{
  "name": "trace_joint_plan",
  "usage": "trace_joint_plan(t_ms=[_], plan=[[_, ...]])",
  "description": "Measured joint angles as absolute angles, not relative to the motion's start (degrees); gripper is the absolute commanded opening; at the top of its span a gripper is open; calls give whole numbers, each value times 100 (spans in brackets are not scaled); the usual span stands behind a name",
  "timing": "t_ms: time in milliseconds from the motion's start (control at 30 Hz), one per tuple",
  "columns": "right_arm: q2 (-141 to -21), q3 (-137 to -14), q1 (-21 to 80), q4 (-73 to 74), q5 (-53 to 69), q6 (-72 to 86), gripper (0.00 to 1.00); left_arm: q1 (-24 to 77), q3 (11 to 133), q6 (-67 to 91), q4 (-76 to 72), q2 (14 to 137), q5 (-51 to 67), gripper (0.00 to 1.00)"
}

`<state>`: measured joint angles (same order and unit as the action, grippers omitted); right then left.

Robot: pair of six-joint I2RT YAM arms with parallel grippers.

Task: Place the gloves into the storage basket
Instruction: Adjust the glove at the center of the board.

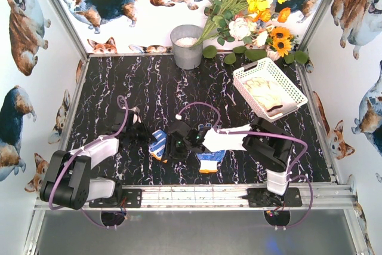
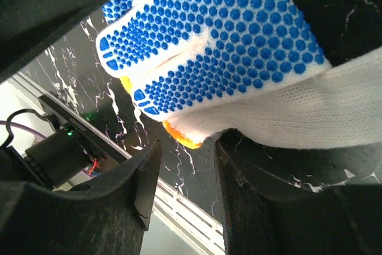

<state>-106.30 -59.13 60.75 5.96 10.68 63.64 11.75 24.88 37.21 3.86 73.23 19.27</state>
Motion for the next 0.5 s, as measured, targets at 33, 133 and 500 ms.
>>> trace_joint_plan(t_ms=[33, 133, 500], plan=[[-10652, -5937, 6075, 596, 1070, 6381, 42, 1175, 2475, 3730, 388, 7323, 1927, 9], [-10770, -6073, 6075, 635, 1063, 6425, 33, 1175, 2458, 3756, 412, 7310, 1925, 1], [-10962, -6351, 6075, 1055, 947, 6405, 0, 1175, 2582, 3909, 607, 6888, 2051, 0]])
